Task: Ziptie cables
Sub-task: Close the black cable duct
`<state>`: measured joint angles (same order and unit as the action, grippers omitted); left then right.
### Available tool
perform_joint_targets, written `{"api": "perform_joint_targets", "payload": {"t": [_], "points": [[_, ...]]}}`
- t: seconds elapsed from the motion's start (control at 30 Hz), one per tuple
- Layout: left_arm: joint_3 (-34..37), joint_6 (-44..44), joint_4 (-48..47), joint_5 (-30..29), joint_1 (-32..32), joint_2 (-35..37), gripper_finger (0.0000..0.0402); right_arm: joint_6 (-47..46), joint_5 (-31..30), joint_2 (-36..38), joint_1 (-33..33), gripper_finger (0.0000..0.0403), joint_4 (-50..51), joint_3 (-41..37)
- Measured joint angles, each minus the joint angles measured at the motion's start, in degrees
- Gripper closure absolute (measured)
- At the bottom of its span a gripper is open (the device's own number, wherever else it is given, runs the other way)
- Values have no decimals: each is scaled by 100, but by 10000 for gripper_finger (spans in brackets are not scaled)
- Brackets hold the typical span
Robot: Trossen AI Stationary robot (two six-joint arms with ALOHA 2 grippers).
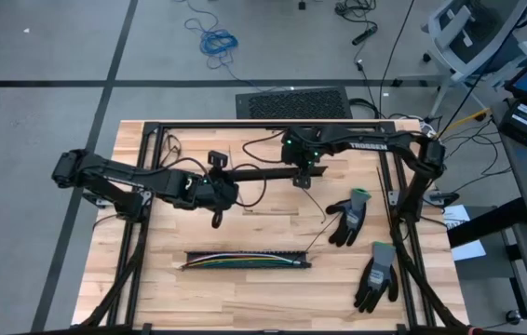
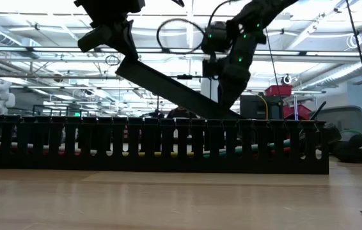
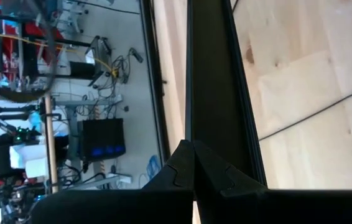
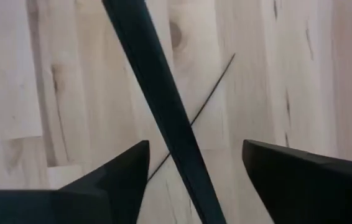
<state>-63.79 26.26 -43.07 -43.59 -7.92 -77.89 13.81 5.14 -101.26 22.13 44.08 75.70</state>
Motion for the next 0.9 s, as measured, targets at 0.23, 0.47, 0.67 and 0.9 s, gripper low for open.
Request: {"api": "perform_joint_targets", "payload": {"t": [0.23, 0.47, 0.67, 0.9], "points": [[-2, -2, -2, -216, 0, 37, 402, 3, 271, -177, 108, 301, 9, 0], [-2, -31, 11, -278, 2, 39, 402, -412, 221, -107, 26, 397, 137, 2], [-191, 143, -206, -1079, 2, 135, 401, -599, -412, -83, -7, 399, 470, 1], [-595, -2742, -665, -408, 129, 1053, 401, -446, -2784, 526, -392, 401, 895, 4]]}}
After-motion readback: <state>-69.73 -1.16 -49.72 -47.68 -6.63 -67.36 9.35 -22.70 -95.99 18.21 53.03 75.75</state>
